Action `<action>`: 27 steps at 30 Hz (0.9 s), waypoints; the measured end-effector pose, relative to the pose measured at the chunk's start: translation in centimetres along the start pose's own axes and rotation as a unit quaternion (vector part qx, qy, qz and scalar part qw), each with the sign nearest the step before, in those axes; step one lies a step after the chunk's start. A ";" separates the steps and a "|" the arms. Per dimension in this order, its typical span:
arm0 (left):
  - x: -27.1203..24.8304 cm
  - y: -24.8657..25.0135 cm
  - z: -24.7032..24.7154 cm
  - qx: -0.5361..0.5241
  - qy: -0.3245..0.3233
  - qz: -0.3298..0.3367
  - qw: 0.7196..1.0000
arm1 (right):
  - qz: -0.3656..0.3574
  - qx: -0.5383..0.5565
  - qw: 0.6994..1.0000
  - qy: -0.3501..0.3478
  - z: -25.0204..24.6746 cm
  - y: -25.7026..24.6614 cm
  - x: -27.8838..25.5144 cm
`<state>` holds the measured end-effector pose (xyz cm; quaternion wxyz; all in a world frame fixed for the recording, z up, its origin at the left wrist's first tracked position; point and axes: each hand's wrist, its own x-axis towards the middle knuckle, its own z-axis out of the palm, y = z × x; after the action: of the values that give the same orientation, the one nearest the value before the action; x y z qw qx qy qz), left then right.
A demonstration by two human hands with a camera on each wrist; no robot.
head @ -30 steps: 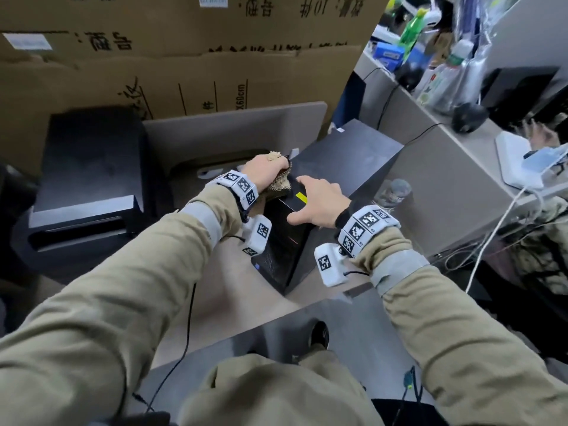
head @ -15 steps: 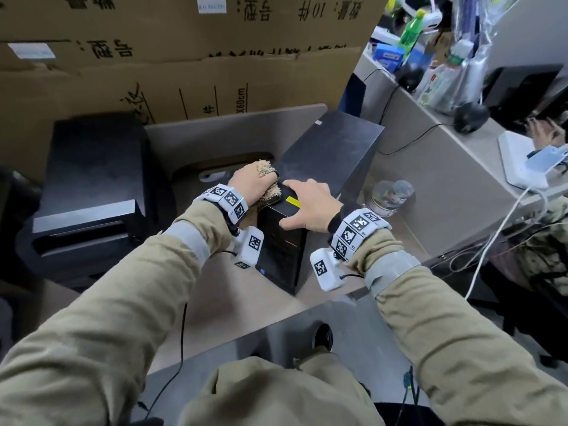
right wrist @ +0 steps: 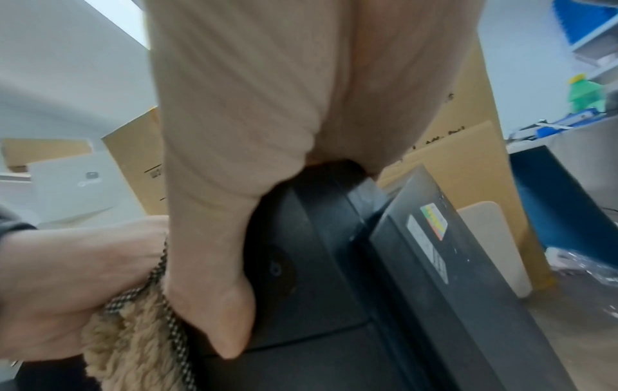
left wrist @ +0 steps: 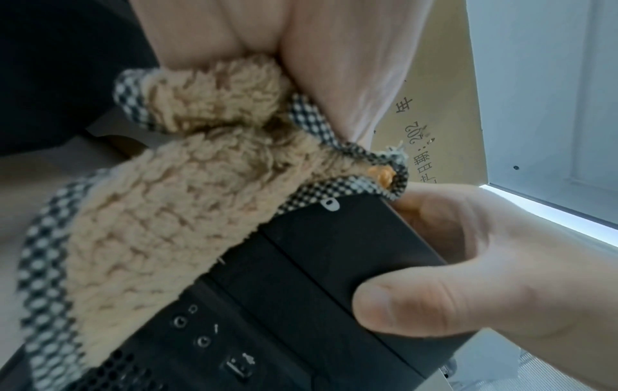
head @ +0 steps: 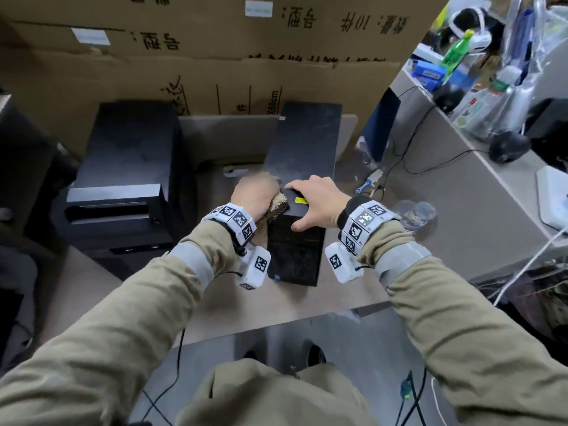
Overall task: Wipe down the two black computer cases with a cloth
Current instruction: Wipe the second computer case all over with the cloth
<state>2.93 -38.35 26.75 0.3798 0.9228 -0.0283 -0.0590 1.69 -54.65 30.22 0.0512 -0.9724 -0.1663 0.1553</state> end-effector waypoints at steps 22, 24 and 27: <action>-1.5 3.3 4.7 -0.017 0.107 -0.145 0.984 | -0.179 -0.031 0.983 -0.009 -1.2 6.3 2.3; -1.3 3.8 5.1 -0.020 0.115 -0.160 0.980 | -0.187 -0.024 0.982 -0.009 -1.1 7.1 2.4; -1.2 4.6 5.5 -0.030 0.122 -0.180 0.976 | -0.199 -0.016 0.980 -0.010 -0.8 8.1 2.6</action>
<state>0.95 -45.36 26.25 0.3908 0.9013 0.1864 -0.0136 6.75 -61.38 29.02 0.0634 -0.9188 -0.3598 0.1494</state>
